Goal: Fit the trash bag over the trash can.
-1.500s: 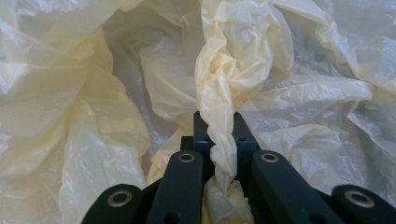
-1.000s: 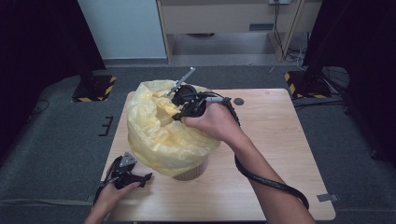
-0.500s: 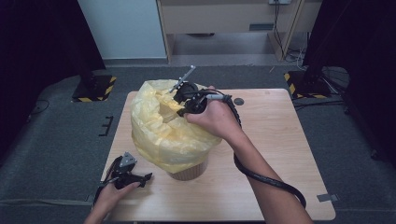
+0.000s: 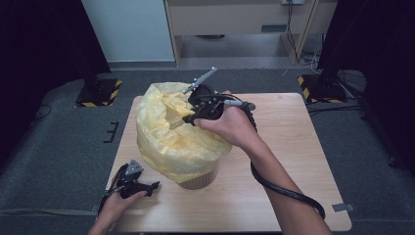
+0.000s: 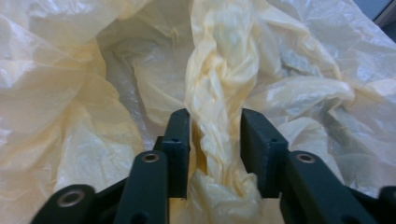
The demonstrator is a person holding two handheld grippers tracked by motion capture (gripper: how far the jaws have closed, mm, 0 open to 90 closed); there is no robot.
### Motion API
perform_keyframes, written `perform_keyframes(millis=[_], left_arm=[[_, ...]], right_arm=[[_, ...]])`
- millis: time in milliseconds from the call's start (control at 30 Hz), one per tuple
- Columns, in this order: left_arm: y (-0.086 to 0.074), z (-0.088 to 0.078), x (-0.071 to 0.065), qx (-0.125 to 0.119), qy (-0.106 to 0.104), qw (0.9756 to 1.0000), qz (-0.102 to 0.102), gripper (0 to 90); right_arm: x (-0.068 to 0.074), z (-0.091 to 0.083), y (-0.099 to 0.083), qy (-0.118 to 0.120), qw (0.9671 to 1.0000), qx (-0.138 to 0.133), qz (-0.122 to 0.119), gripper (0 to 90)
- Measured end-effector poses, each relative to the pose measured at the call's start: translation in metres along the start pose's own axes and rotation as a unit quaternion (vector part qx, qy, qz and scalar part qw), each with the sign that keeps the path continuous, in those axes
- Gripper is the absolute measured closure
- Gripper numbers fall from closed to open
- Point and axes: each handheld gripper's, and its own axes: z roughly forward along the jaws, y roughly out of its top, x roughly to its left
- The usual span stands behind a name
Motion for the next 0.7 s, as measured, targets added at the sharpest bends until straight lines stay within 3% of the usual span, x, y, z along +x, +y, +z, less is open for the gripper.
perform_keyframes(millis=[333, 700], left_arm=[[0.0, 0.0, 0.0, 0.0, 0.0, 1.0, 0.0, 0.0], [0.0, 0.0, 0.0, 0.0, 0.0, 1.0, 0.0, 0.0]], right_arm=[[0.003, -0.014, 0.001, -0.005, 0.9998, -0.018, 0.008, 47.9], [-0.008, -0.029, -0.003, -0.001, 0.9977, -0.05, 0.045, 44.4]])
